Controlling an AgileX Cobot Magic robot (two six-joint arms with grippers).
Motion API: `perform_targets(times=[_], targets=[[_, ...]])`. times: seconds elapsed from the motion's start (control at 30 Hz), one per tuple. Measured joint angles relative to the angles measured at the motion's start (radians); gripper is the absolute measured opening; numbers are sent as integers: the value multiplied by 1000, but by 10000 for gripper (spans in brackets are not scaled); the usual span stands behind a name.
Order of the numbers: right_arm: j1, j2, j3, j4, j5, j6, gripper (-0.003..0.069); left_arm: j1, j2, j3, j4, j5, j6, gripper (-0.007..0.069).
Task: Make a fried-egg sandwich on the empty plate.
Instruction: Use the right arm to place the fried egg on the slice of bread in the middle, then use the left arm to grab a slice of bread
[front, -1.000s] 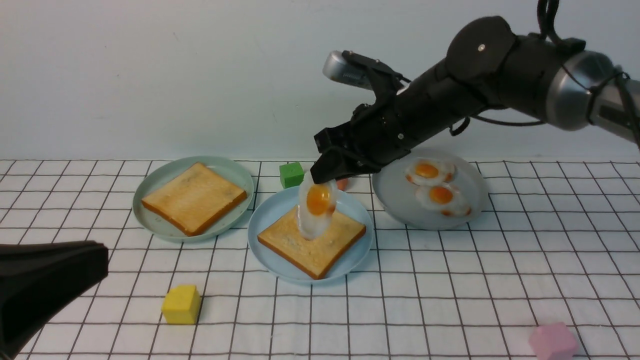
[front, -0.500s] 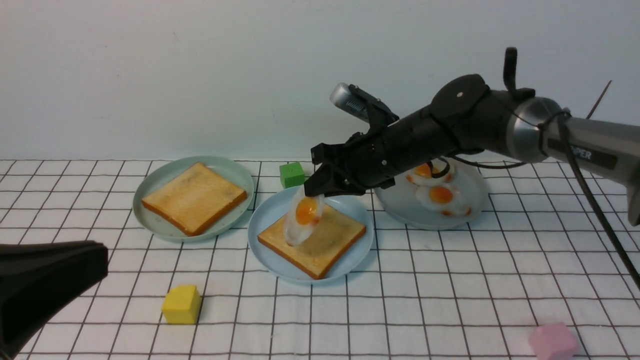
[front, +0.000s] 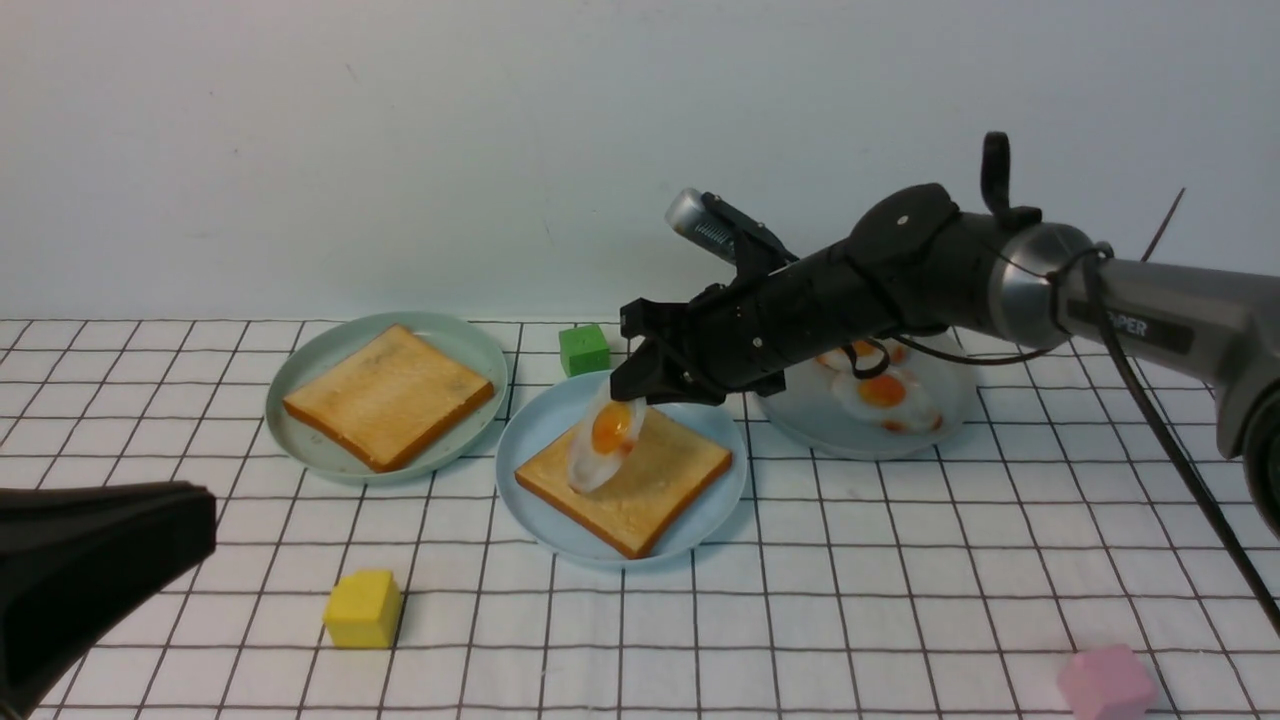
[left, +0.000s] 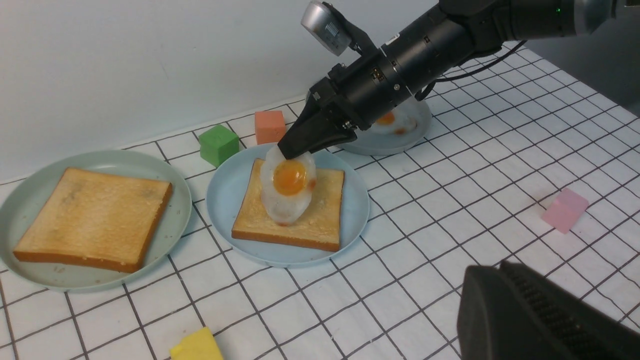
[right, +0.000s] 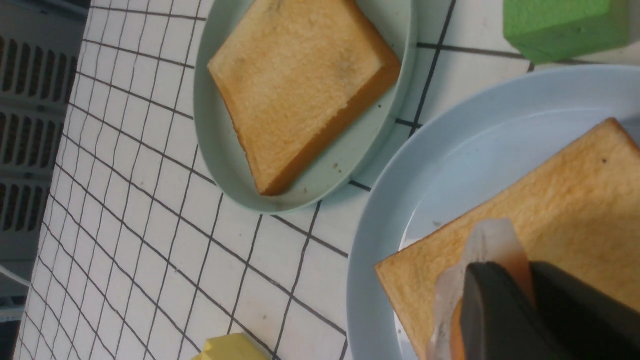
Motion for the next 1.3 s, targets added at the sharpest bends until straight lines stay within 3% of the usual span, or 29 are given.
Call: perform_targets(times=[0.03, 0.27, 0.37, 0.47, 0.57, 0.67, 0.73, 0.77, 0.87, 0.9, 0.93, 0.97, 1.0, 1.1, 1.23, 1.3], targets=[[0, 0, 0, -1, 0, 1, 119, 0, 0, 0, 0, 0, 0, 23], [-2, 0, 0, -123, -5, 4, 353, 0, 0, 0, 0, 0, 0, 23], [-23, -18, 0, -227, -6, 4, 493, 0, 0, 0, 0, 1, 0, 23], [-58, -57, 1, -298, 11, 17, 556, 0, 0, 0, 0, 9, 0, 23], [-107, -137, 1, -368, 76, 65, 573, 0, 7, 0, 0, 39, -13, 23], [-153, -270, 1, -490, 235, 132, 527, 0, 56, 0, 0, 75, -100, 23], [-159, -372, 1, -593, 351, 187, 437, 0, 136, 0, 0, 75, -164, 23], [-159, -372, 1, -601, 361, 192, 428, 0, 136, 0, 0, 75, -164, 23], [-143, -496, 1, -703, 497, 243, 265, 0, 302, -38, 11, 67, -206, -2], [-143, -503, 1, -709, 501, 245, 254, 0, 313, -38, 13, 67, -207, -6], [-127, -561, 1, -746, 523, 258, 167, 0, 394, -73, 22, 67, -207, -13], [-119, -590, 1, -758, 529, 269, 127, 3, 452, -102, 26, 67, -206, -13], [-101, -643, 8, -771, 533, 280, 69, 13, 518, -141, 24, 67, -197, -13], [-70, -741, 47, -786, 535, 290, 6, 71, 639, -218, -14, 67, -142, -13], [-29, -892, 166, -803, 543, 293, 3, 202, 754, -317, -141, 68, 12, -13], [-5, -1016, 304, -817, 541, 293, 6, 331, 848, -392, -252, 79, 161, -13]])
